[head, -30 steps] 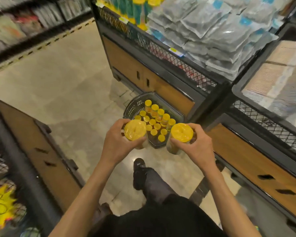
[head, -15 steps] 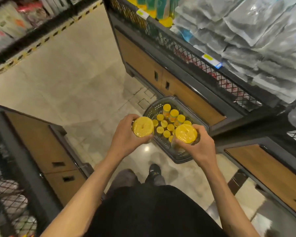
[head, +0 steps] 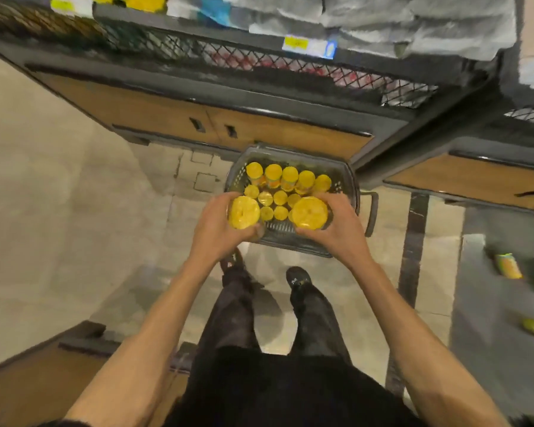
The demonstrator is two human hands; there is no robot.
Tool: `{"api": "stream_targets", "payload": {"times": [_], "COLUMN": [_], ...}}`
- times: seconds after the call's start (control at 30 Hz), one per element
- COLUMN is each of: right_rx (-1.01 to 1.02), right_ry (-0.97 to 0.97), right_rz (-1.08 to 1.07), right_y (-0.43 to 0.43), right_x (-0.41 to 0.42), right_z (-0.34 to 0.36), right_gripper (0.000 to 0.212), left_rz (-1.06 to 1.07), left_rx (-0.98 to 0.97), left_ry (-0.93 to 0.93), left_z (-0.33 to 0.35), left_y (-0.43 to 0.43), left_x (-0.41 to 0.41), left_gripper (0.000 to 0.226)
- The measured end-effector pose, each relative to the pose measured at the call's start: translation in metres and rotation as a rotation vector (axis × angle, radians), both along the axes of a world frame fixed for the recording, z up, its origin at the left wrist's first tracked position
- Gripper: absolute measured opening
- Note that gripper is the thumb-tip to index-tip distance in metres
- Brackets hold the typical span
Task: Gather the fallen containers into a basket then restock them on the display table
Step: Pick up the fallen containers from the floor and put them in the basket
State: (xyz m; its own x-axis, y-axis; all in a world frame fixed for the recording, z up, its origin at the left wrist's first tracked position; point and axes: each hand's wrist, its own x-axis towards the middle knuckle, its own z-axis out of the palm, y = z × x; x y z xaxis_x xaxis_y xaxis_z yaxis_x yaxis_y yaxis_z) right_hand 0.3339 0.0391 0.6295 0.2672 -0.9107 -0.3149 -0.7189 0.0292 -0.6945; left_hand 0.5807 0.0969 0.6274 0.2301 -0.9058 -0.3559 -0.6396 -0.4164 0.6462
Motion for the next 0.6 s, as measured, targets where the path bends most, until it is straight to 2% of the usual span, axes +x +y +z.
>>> {"api": "stream_targets", "payload": {"times": [0.23, 0.47, 0.6], "right_rx": [0.066, 0.083, 0.168], "right_ry": [0.039, 0.121, 0.15], "right_rz": [-0.138, -0.08, -0.039], "right_y": [-0.018, -0.06, -0.074], "right_x": [0.048, 0.06, 0.057], "right_z": [-0.072, -0.173, -0.237], "right_gripper": [0.079, 0.077, 0.077], "left_rz": [-0.125, -0.24, -0.244], "left_rx": [0.079, 0.128, 0.188], "left_ry": [-0.008, -0.079, -0.084], "left_z": [-0.075, -0.171, -0.232], "left_y": [-0.055, -0.098, -0.113], "left_x": [0.036, 0.038, 0.036], "left_gripper": [0.071, 0.072, 0.069]}}
